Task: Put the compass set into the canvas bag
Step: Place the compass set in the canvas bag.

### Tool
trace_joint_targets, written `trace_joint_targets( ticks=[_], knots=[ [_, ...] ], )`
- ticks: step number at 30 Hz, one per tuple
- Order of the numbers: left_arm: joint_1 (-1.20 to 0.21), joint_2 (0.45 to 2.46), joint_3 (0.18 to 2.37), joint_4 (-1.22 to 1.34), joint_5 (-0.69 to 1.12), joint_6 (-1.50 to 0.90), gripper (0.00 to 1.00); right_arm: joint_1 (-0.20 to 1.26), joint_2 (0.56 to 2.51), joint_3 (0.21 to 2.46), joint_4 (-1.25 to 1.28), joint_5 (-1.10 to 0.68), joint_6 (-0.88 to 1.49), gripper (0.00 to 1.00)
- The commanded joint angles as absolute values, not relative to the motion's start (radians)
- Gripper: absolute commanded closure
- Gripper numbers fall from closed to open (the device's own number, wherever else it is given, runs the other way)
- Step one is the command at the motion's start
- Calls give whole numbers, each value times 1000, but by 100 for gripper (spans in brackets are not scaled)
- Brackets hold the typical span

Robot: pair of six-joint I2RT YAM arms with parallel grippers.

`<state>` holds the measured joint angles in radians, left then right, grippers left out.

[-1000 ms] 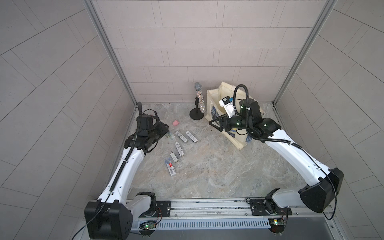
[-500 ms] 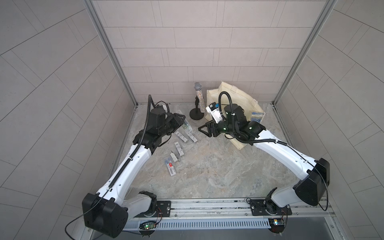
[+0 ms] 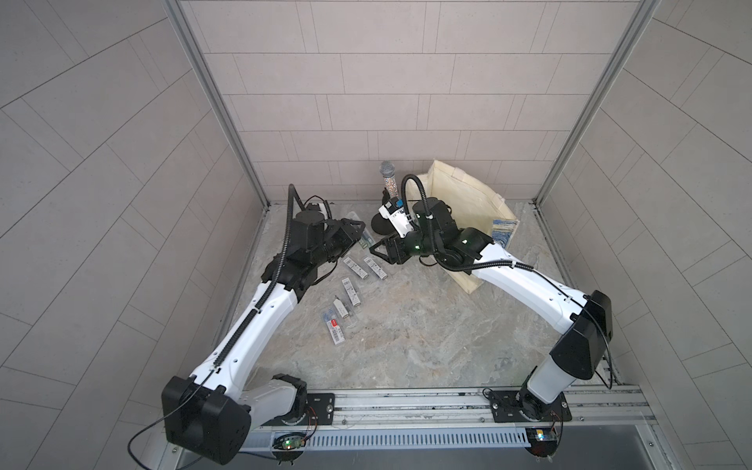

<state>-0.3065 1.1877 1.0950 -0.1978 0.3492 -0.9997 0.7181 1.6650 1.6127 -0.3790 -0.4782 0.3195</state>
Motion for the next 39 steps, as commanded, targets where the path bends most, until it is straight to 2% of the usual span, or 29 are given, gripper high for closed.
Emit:
trace_joint_targets(
  ticks=[1,7,13,22,25,28,31,34,39],
  knots=[
    [-311,1190,1106,-137,365,-1014,80,727,1690,1634,-406,-496,320,51],
    [-311,1189,1108,-136,365,-1014,81,730,1735,1675,-434,-492,318,52],
    [-311,1189,1101,-139,365,-1012,80,730,1743,1678,-429,-497,315,61],
    [-310,1190,1094,-135,362,-1014,81,730,1738,1679,-442,-482,299,67],
    [-310,1188,1091,-134,362,-1014,81,730,1736,1680,-443,-476,299,73],
    [-311,1188,1090,-133,365,-1014,81,730,1736,1683,-449,-470,295,83],
    [-311,1182,1080,-127,350,-1014,72,730,1733,1680,-455,-465,291,89],
    [-310,1168,1063,-110,327,-1017,54,730,1729,1677,-462,-455,290,90],
    [-308,1138,1083,-148,285,-955,38,718,1718,1687,-495,-435,268,100]
  ],
)
